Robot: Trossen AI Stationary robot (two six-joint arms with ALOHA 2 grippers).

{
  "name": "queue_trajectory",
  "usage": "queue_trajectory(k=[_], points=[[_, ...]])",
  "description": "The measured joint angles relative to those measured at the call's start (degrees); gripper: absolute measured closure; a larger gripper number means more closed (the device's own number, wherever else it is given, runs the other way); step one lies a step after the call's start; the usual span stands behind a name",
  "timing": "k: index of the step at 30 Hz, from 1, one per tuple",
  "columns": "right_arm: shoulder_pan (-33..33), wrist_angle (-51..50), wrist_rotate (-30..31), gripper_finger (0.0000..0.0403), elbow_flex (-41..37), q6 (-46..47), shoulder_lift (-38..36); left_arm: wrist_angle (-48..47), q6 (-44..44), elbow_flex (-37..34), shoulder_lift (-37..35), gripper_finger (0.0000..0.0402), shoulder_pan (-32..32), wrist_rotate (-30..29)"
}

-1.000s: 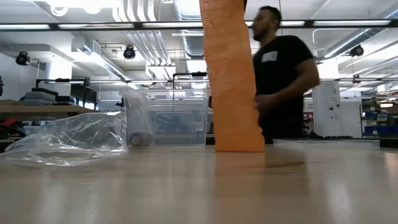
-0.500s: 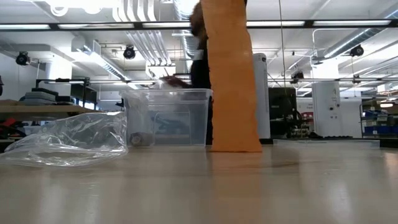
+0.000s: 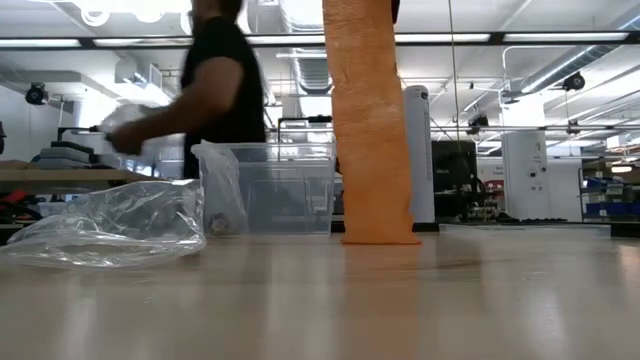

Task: Roll bandage
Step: Roll the orange bandage

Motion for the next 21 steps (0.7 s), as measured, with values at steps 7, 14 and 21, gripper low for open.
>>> queue_trajectory(k=[7,14,21], points=[[0.0,-2.1,-0.1,0.0170,0.0,-0.1,0.0,1.8,2.5,0.0,0.6,0.0356,0.0,-1.5],[0.0,-1.8,0.0,0.0208,0.0,-1.6,0.0,2.0,1.7,0.0,0.6,0.0353,0.0,-2.2],[0.0,-1.4,0.0,0.0245,0.0,-10.5,0.0,1.7,-10.8,0.0,0.3,0.0307,-0.2,-2.6]])
